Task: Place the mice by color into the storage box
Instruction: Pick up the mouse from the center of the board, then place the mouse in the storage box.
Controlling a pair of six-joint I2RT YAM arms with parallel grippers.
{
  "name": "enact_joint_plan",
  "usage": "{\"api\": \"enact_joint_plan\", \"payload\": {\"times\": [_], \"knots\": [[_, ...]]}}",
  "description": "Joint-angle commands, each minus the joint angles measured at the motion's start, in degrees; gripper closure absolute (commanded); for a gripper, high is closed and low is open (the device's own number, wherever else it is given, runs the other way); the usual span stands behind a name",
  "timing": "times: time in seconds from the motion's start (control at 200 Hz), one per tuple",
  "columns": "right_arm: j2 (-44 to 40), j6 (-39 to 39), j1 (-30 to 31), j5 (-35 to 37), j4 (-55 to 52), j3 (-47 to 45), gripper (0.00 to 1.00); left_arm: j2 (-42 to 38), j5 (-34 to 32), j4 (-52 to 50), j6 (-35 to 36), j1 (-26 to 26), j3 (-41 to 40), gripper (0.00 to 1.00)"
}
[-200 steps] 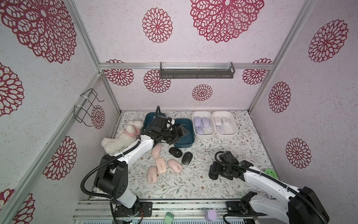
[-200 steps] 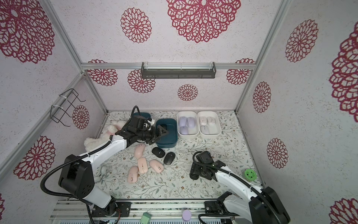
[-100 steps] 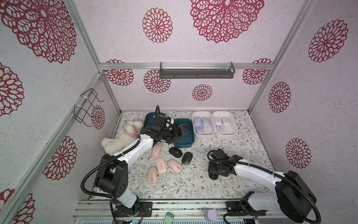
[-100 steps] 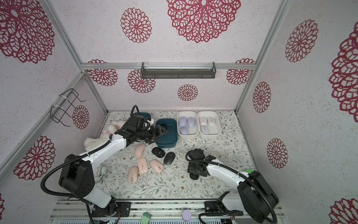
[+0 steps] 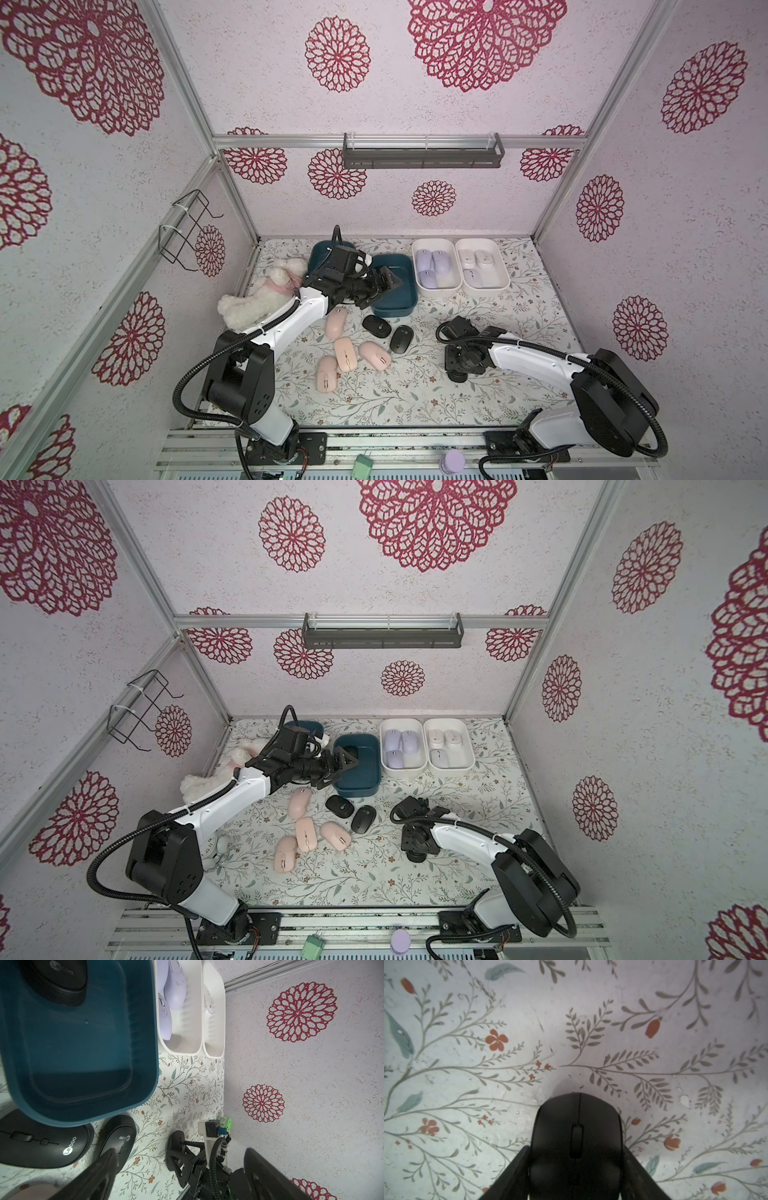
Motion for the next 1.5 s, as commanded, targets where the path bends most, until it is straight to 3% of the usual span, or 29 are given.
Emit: {"api": "enact_joint_plan", "payload": {"times": [0.0, 0.505, 0.916, 1.191, 1.496], "knots": [[-1.0, -2.6, 0.4, 2.6, -2.4, 2.9, 0.4, -0.8, -0.1, -0.2, 0.0, 0.8, 1.3, 0.03], [-1.0, -7.9, 0.4, 4.9, -2.8, 10.5, 0.4, -2.3, -0.7, -0.1, 0.1, 2.5, 1.1, 0.03], [5.9, -14.4, 0.0, 7.1, 2.1, 24.6, 0.4, -4.9, -3.6, -1.3, 1.6, 11.1, 1.3, 0.03], [17.2, -18.7, -0.7, 4.7, 11.9, 35.5, 0.4, -5.0, -3.5, -0.5, 1.1, 13.9, 0.8, 0.03], [34.5, -21.4, -3.6, 3.7, 12.1, 54.2, 0.41, -4.5, -2.5, 0.7, -0.1, 14.0, 0.2, 0.03]]}}
